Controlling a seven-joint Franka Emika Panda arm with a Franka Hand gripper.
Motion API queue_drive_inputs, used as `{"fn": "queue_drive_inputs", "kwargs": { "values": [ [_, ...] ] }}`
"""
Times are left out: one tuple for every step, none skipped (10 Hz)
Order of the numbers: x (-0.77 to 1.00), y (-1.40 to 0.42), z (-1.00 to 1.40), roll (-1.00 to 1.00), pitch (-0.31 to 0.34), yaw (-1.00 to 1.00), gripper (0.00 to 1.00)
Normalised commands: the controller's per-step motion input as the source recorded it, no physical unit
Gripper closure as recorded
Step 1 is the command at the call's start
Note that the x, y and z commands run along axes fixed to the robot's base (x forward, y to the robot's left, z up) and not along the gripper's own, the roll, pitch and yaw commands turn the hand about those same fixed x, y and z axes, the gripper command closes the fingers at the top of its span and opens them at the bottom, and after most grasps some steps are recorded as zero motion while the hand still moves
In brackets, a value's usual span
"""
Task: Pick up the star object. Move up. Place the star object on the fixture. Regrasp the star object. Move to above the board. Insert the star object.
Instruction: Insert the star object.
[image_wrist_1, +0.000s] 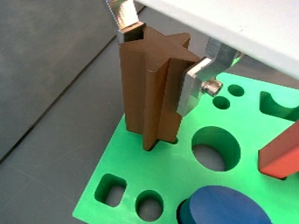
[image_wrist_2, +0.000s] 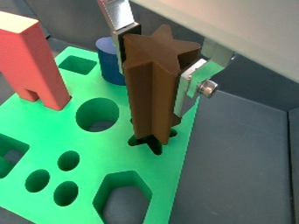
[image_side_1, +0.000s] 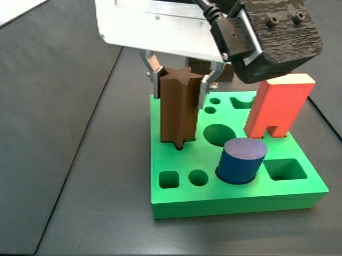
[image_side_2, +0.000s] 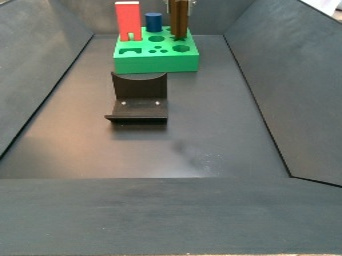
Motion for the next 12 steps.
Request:
{"fn": "queue_drive_inputs", "kwargs": {
  "values": [
    [0.02, 0.00, 0.00, 0.00, 0.000, -0.09, 1.00],
    [0.11, 0.00, -0.12, 0.00, -0.034, -0.23, 1.00],
    [0.07, 0.00, -0.12, 0.00, -0.029, -0.22, 1.00],
    [0.03, 0.00, -0.09, 0.00, -0.030, -0.24, 1.00],
    [0.03, 0.01, -0.10, 0.00, -0.037, -0.27, 1.00],
    [0.03, 0.00, -0.09, 0.00, -0.039, -0.31, 1.00],
    [0.06, 0.00, -0.10, 0.00, -0.040, -0.35, 1.00],
    [0.07, 0.00, -0.07, 0.00, -0.040, -0.41, 1.00],
    [0.02, 0.00, -0.07, 0.00, -0.044, -0.41, 1.00],
    [0.01, 0.00, -0.08, 0.00, -0.046, -0.41, 1.00],
    [0.01, 0.00, -0.10, 0.00, -0.046, -0.40, 1.00],
    [0.03, 0.00, -0.08, 0.00, -0.041, -0.38, 1.00]
  ]
}}
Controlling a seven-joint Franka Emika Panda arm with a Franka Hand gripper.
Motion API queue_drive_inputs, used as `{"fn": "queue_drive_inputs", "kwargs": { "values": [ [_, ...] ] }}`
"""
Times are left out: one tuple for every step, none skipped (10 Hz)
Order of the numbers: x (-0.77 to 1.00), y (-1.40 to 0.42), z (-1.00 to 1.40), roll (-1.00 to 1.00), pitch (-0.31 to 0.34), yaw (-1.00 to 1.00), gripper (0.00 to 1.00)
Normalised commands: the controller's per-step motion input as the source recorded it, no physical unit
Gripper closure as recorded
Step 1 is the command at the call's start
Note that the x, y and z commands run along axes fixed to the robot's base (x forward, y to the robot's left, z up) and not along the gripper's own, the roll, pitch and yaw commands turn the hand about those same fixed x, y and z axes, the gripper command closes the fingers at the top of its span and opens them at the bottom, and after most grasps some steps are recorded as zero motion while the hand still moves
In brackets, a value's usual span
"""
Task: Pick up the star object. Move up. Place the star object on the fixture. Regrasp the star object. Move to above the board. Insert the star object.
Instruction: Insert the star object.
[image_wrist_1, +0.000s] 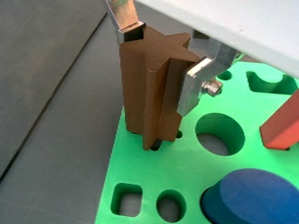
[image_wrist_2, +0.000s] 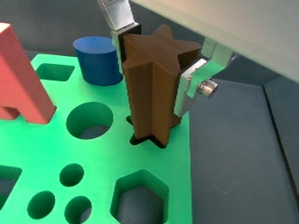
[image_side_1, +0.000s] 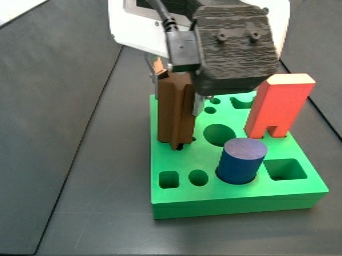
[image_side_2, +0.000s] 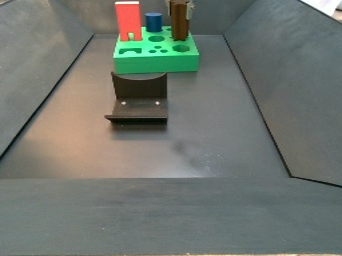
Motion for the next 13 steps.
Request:
{"fn": "queue_drive_inputs", "kwargs": {
  "values": [
    [0.00, 0.00, -0.04, 0.00, 0.000, -0.11, 1.00],
    [0.00, 0.03, -0.16, 0.03, 0.000, -0.04, 1.00],
    [0.09, 0.07, -0.17, 0.04, 0.003, 0.00, 1.00],
    [0.13, 0.12, -0.11, 0.00, 0.006, 0.01, 1.00],
    [0.13, 0.12, -0.16, 0.00, 0.000, 0.15, 1.00],
    [0.08, 0.07, -0.21, 0.00, 0.000, 0.20, 1.00],
    [0.05, 0.05, -0.19, 0.00, 0.000, 0.19, 1.00],
    [0.03, 0.03, -0.27, 0.00, 0.000, 0.29, 1.00],
    [0.03, 0.03, -0.36, 0.02, -0.017, 0.45, 1.00],
    [0.00, 0.01, -0.36, 0.00, -0.036, 0.43, 1.00],
    [0.06, 0.03, -0.39, 0.02, -0.030, 0.51, 1.00],
    [0.01, 0.02, -0.27, 0.00, -0.011, 0.30, 1.00],
    [0.00, 0.00, -0.18, 0.01, 0.000, 0.19, 1.00]
  ]
}}
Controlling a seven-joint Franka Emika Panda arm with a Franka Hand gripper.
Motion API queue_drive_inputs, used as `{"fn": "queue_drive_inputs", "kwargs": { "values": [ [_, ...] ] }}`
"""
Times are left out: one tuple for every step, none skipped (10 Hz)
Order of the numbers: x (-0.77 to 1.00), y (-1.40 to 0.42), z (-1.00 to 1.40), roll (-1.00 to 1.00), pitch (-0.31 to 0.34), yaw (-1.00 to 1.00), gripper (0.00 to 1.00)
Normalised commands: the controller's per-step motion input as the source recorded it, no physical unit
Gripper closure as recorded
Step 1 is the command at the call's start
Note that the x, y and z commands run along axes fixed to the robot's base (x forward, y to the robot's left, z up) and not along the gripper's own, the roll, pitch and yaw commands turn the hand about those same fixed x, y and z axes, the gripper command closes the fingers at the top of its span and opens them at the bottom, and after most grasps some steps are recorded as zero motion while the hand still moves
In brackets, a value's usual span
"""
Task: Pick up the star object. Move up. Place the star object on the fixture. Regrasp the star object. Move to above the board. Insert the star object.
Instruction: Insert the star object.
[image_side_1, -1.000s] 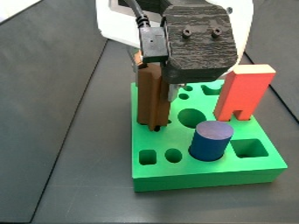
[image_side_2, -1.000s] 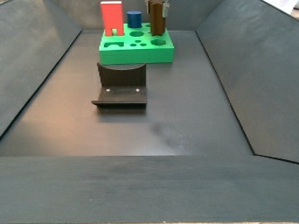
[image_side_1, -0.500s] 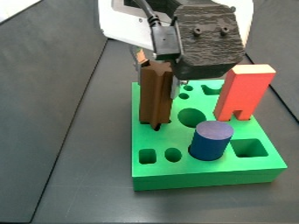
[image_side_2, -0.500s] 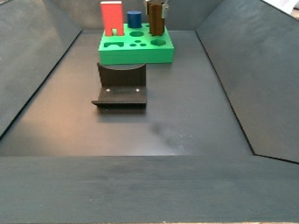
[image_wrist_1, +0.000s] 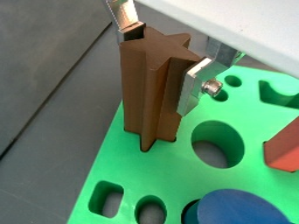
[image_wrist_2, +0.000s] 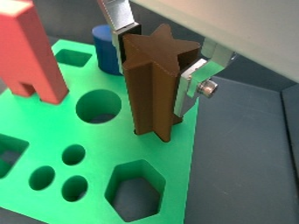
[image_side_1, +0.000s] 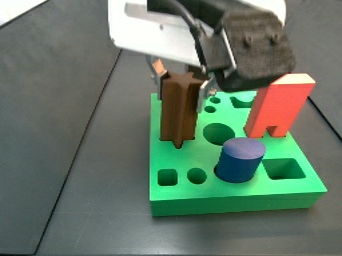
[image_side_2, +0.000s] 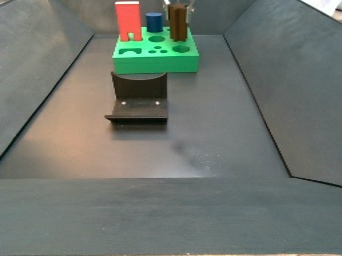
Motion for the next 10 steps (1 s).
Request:
{"fn": "queue_drive_inputs", "kwargs": {
  "values": [
    [0.00, 0.00, -0.22, 0.00, -0.011, 0.12, 1.00],
    [0.00, 0.00, -0.32, 0.02, -0.026, 0.00, 1.00],
    [0.00, -0.10, -0.75, 0.07, -0.096, 0.00, 1.00],
    [-0.06, -0.09, -1.00, 0.16, -0.076, 0.00, 1.00],
    [-0.10, -0.14, -1.00, 0.14, -0.039, 0.00, 1.00],
    [-0.11, -0.21, -1.00, 0.11, -0.023, 0.00, 1.00],
    [-0.08, -0.26, -1.00, 0.08, -0.037, 0.00, 1.00],
    [-0.07, 0.00, -0.36, 0.03, -0.060, 0.00, 1.00],
    [0.00, 0.00, 0.00, 0.01, 0.000, 0.00, 1.00],
    [0.00, 0.00, 0.00, 0.00, 0.000, 0.00, 1.00]
  ]
}}
